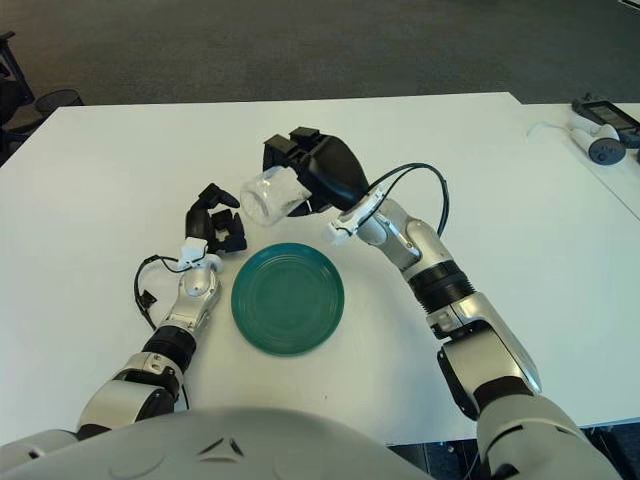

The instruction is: Put the bottle into the plate.

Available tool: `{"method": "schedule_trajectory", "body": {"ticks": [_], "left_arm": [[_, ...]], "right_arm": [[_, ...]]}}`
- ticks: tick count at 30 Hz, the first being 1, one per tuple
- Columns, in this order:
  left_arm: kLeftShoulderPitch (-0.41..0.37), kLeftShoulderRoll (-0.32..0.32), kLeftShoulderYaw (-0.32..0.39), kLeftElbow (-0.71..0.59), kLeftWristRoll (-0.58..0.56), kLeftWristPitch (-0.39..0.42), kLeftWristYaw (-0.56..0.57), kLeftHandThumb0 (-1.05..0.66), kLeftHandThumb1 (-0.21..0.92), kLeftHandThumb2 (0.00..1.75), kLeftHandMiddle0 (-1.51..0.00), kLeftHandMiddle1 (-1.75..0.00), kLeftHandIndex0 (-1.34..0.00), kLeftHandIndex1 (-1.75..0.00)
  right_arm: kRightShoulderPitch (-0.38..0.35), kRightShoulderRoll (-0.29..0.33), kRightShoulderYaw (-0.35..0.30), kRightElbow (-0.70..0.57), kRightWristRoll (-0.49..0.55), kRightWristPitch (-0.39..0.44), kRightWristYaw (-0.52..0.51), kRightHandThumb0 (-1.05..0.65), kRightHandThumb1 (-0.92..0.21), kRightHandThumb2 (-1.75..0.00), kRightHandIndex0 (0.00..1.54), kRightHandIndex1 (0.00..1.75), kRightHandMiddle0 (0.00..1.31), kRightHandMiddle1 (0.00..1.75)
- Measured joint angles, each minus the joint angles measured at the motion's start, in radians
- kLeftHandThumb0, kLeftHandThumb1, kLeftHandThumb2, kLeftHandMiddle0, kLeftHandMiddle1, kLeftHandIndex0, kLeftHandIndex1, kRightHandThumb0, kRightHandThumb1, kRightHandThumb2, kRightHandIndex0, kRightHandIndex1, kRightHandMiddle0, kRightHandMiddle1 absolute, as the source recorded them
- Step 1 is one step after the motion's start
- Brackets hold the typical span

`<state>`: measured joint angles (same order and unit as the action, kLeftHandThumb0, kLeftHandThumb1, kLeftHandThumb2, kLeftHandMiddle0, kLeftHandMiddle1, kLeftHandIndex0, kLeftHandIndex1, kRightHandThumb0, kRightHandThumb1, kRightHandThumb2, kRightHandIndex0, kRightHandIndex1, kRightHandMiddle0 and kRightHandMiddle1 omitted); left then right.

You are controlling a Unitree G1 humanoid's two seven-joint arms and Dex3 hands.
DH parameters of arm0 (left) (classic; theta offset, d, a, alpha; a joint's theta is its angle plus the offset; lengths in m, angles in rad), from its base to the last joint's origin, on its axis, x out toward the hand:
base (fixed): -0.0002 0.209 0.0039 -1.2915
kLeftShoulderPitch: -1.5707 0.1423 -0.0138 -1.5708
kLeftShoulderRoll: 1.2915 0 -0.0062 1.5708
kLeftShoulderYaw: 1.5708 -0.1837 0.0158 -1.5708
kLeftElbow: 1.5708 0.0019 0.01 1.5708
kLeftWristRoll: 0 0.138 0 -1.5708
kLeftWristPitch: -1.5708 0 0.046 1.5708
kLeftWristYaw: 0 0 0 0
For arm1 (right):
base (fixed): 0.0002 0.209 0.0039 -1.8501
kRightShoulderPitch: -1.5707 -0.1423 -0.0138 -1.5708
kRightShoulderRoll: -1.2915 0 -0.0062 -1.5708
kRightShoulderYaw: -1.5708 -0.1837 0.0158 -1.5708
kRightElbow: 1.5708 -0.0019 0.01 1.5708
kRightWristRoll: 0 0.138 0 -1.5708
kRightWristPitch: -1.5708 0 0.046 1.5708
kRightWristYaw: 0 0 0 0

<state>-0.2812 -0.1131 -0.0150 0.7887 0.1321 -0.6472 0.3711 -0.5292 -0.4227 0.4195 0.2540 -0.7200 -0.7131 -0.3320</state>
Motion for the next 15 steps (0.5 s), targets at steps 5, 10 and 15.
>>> {"method": "schedule_trajectory", "body": {"ticks": [5, 10, 15], "left_arm": [[-0.004, -0.002, -0.003, 0.002, 0.014, 0.0, 0.024, -0.61, 0.03, 1.67, -1.34, -1.75, -0.85, -1.75], [-0.004, -0.002, -0.008, 0.001, 0.037, 0.001, 0.051, -0.61, 0.03, 1.67, -1.34, -1.75, -0.85, -1.75], [-0.004, -0.001, -0.009, 0.0, 0.046, 0.008, 0.059, -0.58, 0.07, 1.62, -1.34, -1.75, -0.82, -1.75]], "right_arm": [[0.035, -0.001, 0.009, -0.013, -0.018, -0.055, 0.016, -0.47, -0.31, -1.31, 1.11, 1.75, 0.61, 1.75], [0.056, -0.013, 0.021, -0.013, -0.06, -0.105, 0.03, -0.46, -0.34, -1.28, 1.09, 1.75, 0.59, 1.75], [0.064, -0.028, 0.023, 0.0, -0.095, -0.152, 0.027, -0.45, -0.36, -1.25, 1.07, 1.75, 0.57, 1.75]]}}
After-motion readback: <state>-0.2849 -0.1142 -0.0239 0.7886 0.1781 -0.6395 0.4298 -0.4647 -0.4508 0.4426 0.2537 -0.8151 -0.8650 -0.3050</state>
